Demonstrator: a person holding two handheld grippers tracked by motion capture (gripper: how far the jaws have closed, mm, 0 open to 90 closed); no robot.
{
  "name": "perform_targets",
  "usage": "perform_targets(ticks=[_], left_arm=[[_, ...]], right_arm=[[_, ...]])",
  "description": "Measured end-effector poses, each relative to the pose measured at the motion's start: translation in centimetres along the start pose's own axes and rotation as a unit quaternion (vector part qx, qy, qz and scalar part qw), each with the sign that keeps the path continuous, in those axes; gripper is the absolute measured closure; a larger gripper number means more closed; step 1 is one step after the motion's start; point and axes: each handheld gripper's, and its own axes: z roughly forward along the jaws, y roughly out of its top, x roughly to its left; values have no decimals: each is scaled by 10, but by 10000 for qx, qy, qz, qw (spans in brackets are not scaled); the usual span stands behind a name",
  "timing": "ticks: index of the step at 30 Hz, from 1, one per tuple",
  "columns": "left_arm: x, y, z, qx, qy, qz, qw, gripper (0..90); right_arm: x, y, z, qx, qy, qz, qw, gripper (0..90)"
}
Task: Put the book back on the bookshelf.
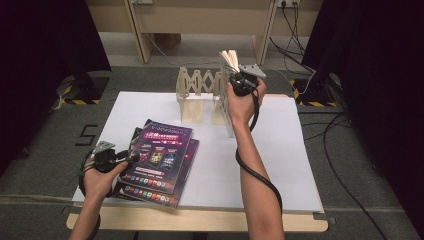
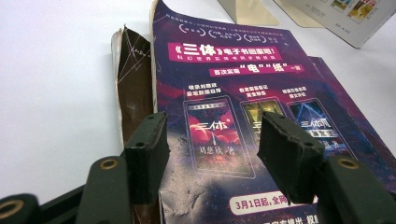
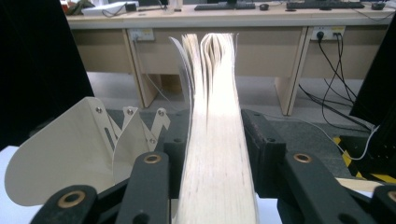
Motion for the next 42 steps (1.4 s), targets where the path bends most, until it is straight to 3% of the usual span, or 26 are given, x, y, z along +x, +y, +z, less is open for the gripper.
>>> perform_targets(ticks=[17,31,35,42], left_arm=[[0,-1,1,5,-20,1,10000,413],[1,-2,2,31,1,-7,10000,413],[0,-2,2,32,-5,-2,10000,413],[0,-2,1,24,-7,3,10000,413]], right_arm=[[3,7,7,354,-148,-74,9992,743],[5,1,9,-291,-161,-233,9992,748],[6,-3,11,-284,-194,-343,9988,747],[0,-7,10,-296,-124,-315,9990,742]])
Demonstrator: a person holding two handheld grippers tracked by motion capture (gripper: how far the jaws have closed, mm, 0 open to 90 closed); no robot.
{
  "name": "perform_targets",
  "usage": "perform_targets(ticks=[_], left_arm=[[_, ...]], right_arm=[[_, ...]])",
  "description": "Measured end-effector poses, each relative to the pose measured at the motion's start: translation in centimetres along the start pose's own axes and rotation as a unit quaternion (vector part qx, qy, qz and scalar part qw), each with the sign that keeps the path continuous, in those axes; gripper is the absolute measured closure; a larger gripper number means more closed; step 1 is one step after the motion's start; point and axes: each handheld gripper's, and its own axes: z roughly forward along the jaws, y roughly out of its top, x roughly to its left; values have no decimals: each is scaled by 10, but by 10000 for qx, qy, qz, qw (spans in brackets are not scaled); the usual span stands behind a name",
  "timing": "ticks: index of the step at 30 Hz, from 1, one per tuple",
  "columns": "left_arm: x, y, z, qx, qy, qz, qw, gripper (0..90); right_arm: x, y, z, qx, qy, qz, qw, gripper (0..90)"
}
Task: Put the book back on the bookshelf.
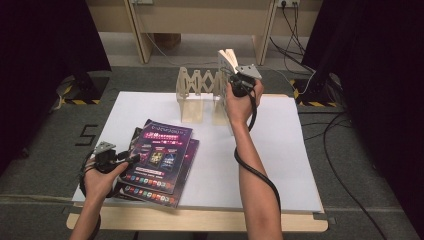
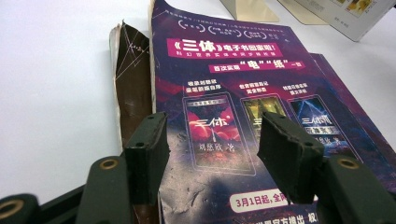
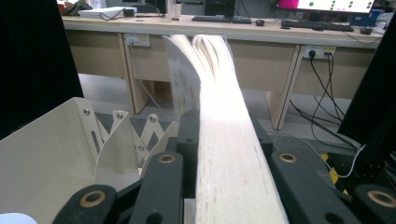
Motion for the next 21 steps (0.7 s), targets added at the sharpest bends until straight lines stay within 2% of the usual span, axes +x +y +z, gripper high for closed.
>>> perform_targets(ticks=[3,9,21], left_arm=[[0,0,0,3,4,6,10000,413],[-1,0,0,14,10,21,10000,413],[-3,1,0,9,9,40,10000,408]], right_arm=[[-3,-1,0,-4,26,48,10000,740],[-5,-1,-2,-19,64,-16,10000,723],[-9,-2,-9,39,118,224,9997,608]])
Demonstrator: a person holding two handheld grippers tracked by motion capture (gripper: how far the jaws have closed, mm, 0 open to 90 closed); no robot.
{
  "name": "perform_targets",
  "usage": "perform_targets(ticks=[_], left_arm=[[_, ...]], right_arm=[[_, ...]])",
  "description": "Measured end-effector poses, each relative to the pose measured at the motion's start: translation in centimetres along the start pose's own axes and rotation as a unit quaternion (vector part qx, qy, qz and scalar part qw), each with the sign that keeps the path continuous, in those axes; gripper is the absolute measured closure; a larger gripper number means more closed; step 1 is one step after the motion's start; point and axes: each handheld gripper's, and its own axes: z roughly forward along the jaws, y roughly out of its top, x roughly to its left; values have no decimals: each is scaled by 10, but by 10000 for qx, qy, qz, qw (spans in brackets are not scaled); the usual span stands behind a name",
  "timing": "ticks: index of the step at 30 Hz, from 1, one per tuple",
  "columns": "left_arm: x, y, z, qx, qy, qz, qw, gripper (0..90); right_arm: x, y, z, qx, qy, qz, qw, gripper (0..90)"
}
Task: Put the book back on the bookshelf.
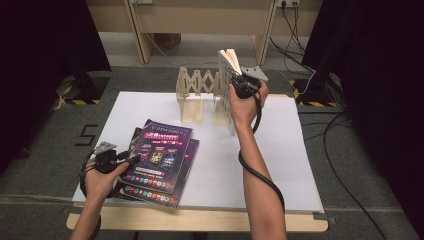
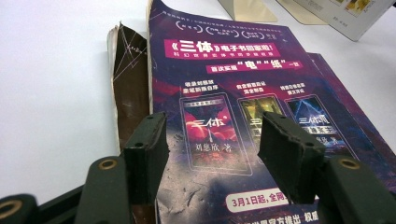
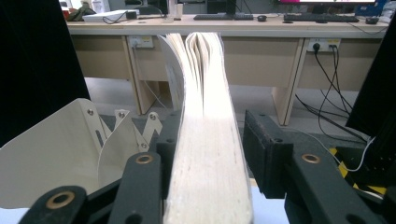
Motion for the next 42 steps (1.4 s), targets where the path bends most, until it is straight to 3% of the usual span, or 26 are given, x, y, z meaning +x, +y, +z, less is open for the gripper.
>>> perform_targets(ticks=[16,42], left_arm=[[-1,1,-1,-20,-4,4,10000,406],[-4,1,2,3,-42,21,10000,403]], right_arm=[[3,-1,-5,45,33,-24,10000,606],[4,-12,-23,72,174,147,9997,581]])
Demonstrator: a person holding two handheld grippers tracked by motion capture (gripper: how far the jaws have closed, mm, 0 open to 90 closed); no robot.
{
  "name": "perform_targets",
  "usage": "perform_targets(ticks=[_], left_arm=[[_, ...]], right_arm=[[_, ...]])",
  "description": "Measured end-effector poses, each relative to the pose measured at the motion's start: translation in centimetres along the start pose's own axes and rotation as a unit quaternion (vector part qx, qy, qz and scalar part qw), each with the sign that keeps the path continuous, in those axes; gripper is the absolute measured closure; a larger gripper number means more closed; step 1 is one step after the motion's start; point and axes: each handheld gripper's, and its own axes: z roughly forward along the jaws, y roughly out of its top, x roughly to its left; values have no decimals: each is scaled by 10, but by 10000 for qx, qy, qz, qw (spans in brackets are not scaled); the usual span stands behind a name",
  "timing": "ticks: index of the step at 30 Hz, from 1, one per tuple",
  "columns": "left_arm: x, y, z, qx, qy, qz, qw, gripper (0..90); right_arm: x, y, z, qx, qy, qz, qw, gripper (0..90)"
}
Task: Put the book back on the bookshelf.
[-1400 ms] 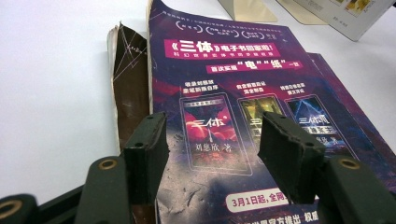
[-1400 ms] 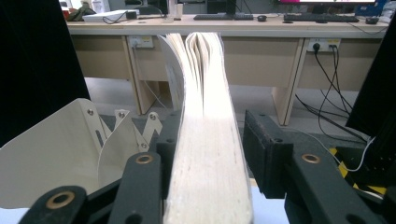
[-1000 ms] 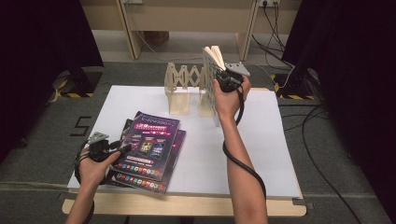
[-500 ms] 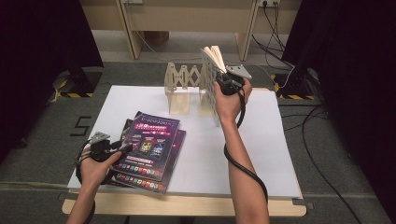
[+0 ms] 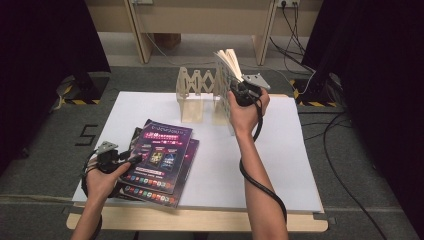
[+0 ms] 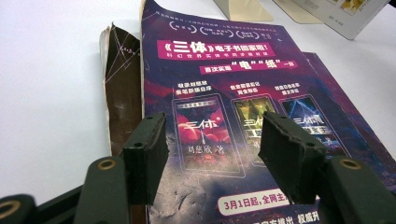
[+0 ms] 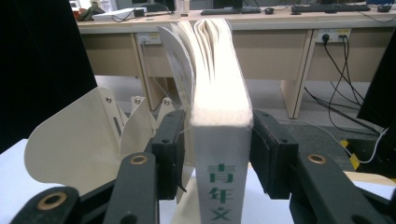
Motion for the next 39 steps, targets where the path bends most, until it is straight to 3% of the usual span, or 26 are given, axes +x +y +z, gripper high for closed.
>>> perform_targets(ticks=[39], left_arm=[[1,0,2,90,89,31,9999,404]], right_arm=[[-9,-26,-30,220,77,9,9997,531]])
